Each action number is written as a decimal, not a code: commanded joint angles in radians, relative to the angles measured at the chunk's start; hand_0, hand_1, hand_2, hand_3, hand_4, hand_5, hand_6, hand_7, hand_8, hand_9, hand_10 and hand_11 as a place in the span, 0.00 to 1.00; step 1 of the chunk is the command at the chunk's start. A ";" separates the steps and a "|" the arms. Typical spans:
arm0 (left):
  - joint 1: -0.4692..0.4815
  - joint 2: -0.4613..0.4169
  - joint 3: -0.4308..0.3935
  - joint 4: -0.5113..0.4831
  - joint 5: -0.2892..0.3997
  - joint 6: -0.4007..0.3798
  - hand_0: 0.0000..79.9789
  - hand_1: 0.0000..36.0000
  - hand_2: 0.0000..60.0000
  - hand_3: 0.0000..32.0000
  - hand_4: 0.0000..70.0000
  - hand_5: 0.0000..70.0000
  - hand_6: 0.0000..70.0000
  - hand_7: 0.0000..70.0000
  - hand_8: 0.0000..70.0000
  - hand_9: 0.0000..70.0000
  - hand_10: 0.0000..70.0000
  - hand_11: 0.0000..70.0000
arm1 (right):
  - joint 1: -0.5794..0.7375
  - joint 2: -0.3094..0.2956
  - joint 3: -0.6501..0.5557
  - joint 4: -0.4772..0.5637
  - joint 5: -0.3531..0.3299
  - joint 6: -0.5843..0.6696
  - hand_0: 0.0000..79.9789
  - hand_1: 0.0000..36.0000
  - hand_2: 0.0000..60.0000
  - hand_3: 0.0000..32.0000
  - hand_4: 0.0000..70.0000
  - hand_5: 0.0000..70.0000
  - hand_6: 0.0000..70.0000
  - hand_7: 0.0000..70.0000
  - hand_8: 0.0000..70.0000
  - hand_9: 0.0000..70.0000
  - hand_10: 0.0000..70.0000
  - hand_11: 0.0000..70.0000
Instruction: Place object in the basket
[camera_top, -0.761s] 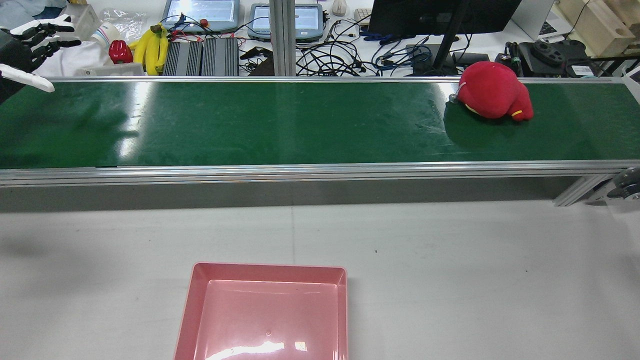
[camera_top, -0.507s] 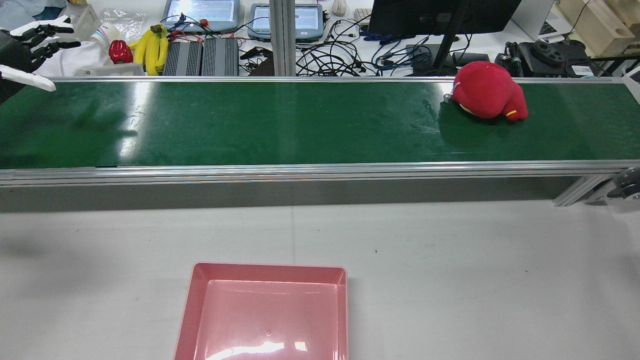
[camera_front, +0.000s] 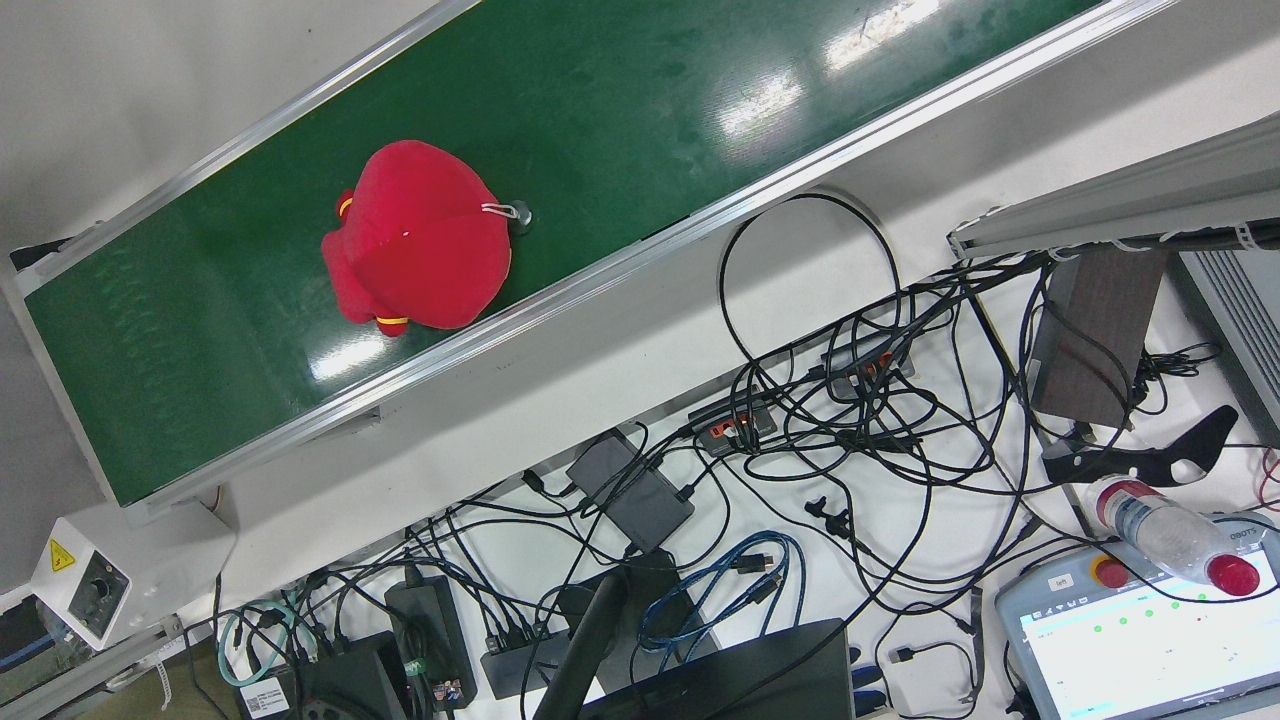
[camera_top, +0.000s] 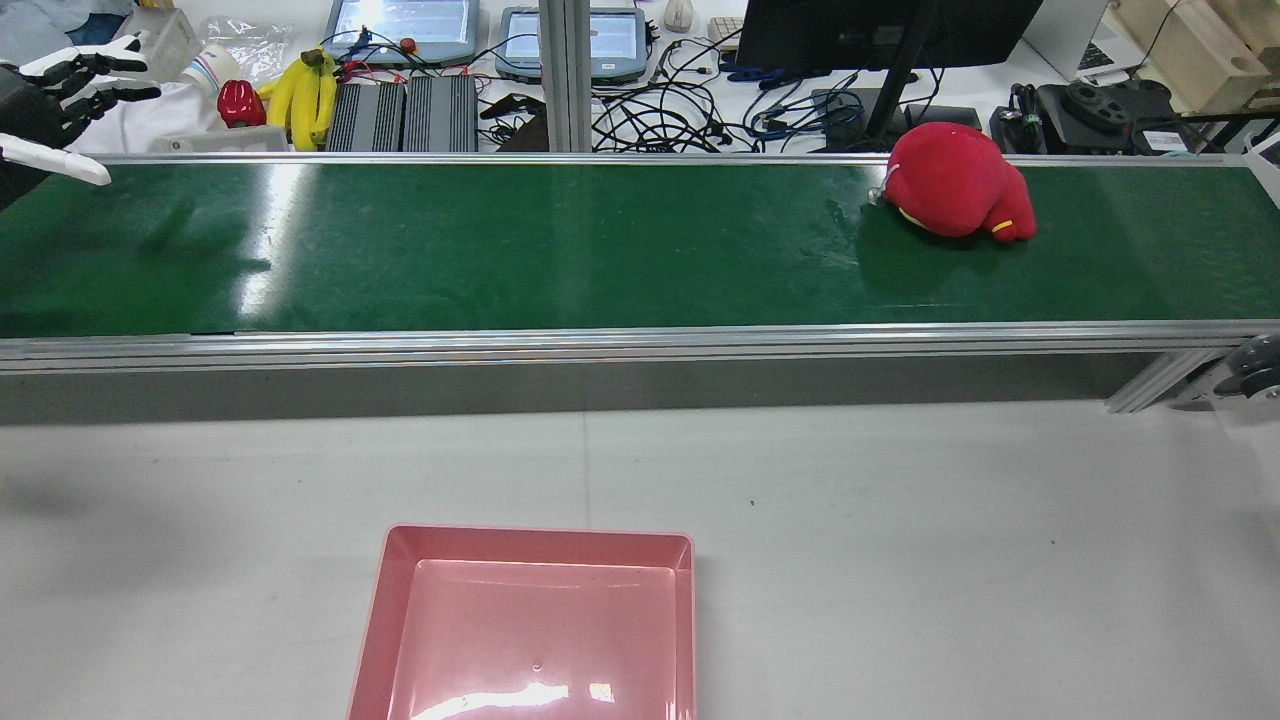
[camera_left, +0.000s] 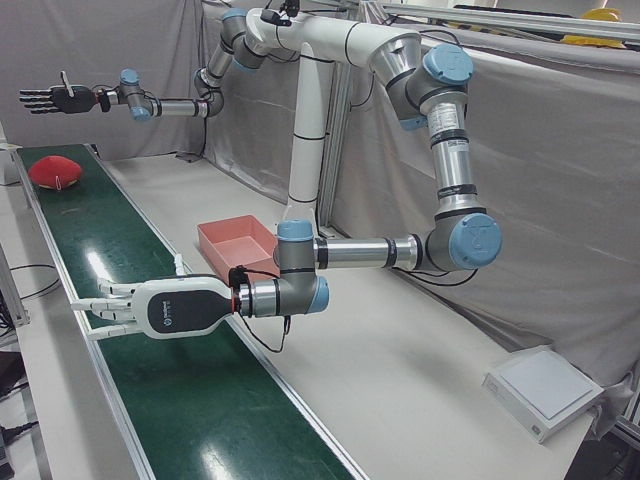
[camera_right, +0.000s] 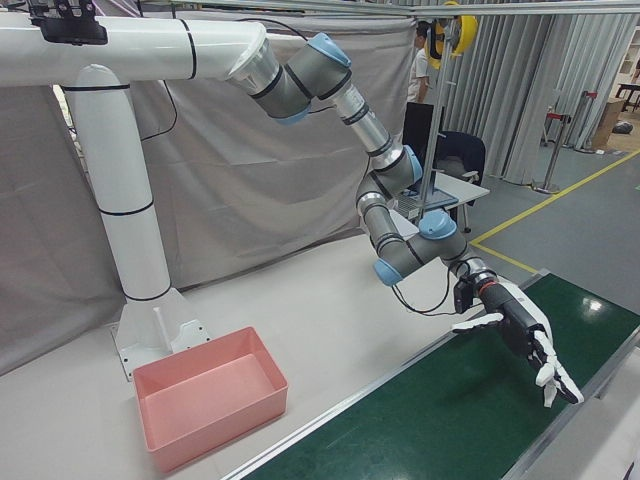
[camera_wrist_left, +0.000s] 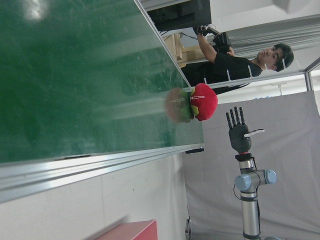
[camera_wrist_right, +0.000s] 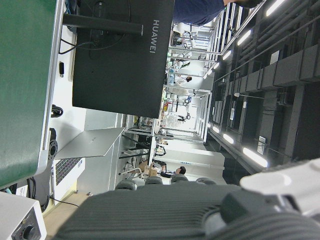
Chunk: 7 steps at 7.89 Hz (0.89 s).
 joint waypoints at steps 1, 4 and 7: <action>0.000 0.000 0.002 0.001 0.000 0.001 0.72 0.44 0.00 0.00 0.21 0.43 0.09 0.08 0.20 0.30 0.00 0.00 | 0.000 0.000 0.002 -0.001 0.000 0.000 0.00 0.00 0.00 0.00 0.00 0.00 0.00 0.00 0.00 0.00 0.00 0.00; -0.001 0.000 0.002 0.001 0.002 -0.001 0.72 0.44 0.00 0.00 0.21 0.43 0.09 0.08 0.20 0.30 0.00 0.00 | 0.000 0.000 0.000 -0.001 0.000 0.000 0.00 0.00 0.00 0.00 0.00 0.00 0.00 0.00 0.00 0.00 0.00 0.00; -0.007 0.000 -0.001 0.001 0.003 -0.004 0.72 0.43 0.00 0.00 0.21 0.43 0.09 0.08 0.20 0.30 0.00 0.00 | 0.000 0.000 0.000 0.000 0.000 0.000 0.00 0.00 0.00 0.00 0.00 0.00 0.00 0.00 0.00 0.00 0.00 0.00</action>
